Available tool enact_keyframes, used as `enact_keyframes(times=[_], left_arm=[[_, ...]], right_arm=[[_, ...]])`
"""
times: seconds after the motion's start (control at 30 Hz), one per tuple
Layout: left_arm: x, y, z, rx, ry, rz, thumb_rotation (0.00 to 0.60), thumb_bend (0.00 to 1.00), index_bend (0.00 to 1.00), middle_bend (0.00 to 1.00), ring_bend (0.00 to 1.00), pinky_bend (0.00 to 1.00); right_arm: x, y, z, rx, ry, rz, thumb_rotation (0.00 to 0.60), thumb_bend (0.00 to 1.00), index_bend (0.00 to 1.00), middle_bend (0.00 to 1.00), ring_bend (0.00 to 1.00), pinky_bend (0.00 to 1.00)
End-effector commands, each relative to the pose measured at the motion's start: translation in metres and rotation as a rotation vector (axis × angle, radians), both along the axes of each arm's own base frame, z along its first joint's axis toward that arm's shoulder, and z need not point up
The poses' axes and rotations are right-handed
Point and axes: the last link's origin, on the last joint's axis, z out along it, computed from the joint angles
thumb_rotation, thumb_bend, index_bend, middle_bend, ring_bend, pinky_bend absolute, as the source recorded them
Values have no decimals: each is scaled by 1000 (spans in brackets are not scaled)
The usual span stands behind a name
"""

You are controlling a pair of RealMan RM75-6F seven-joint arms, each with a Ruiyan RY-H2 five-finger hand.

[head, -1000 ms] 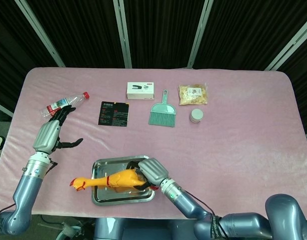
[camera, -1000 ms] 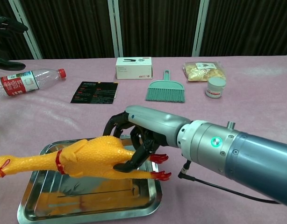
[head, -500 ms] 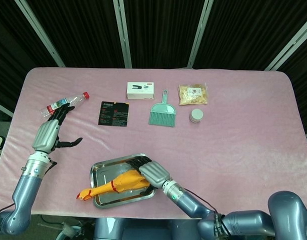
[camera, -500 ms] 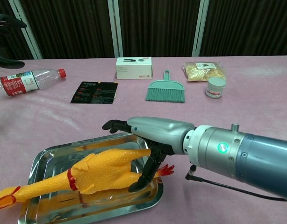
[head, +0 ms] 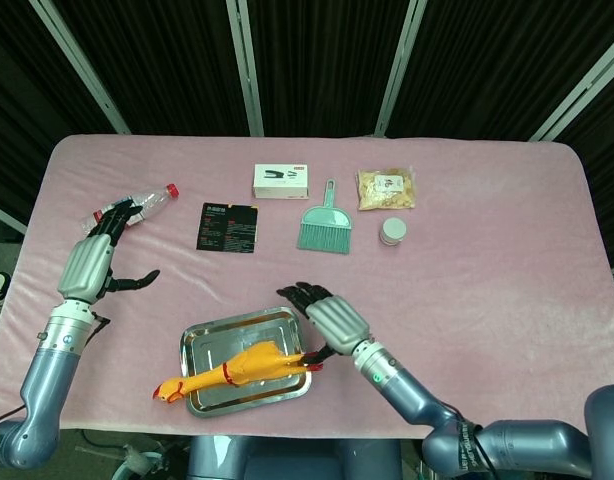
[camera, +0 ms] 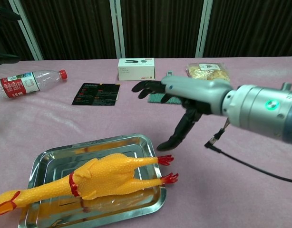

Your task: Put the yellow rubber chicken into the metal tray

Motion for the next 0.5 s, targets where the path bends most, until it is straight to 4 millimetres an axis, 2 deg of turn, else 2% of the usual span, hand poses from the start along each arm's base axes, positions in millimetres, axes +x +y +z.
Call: enact_keyframes(times=[0.03, 0.07, 0.23, 0.37, 0.5], left_arm=[[-4, -2, 2, 1, 33, 2, 600, 171, 124, 41, 0, 136], [-7, -6, 4, 2, 50, 5, 600, 171, 126, 42, 0, 136], [-16, -15, 8, 29, 79, 9, 600, 171, 134, 51, 0, 136], [-24, -24, 12, 47, 95, 15, 600, 171, 137, 54, 0, 134], [-35, -35, 13, 55, 116, 12, 600, 172, 144, 55, 0, 114]], right_arm=[[-20, -15, 34, -110, -36, -45, 600, 246, 256, 247, 159, 255], [-38, -25, 50, -173, -35, -99, 600, 258, 279, 262, 172, 259], [-71, -33, 78, -262, -12, -154, 600, 273, 313, 283, 194, 270], [-100, -34, 97, -381, 65, -175, 600, 273, 315, 283, 194, 270], [-132, -27, 112, -500, 164, -193, 600, 272, 315, 283, 193, 269]])
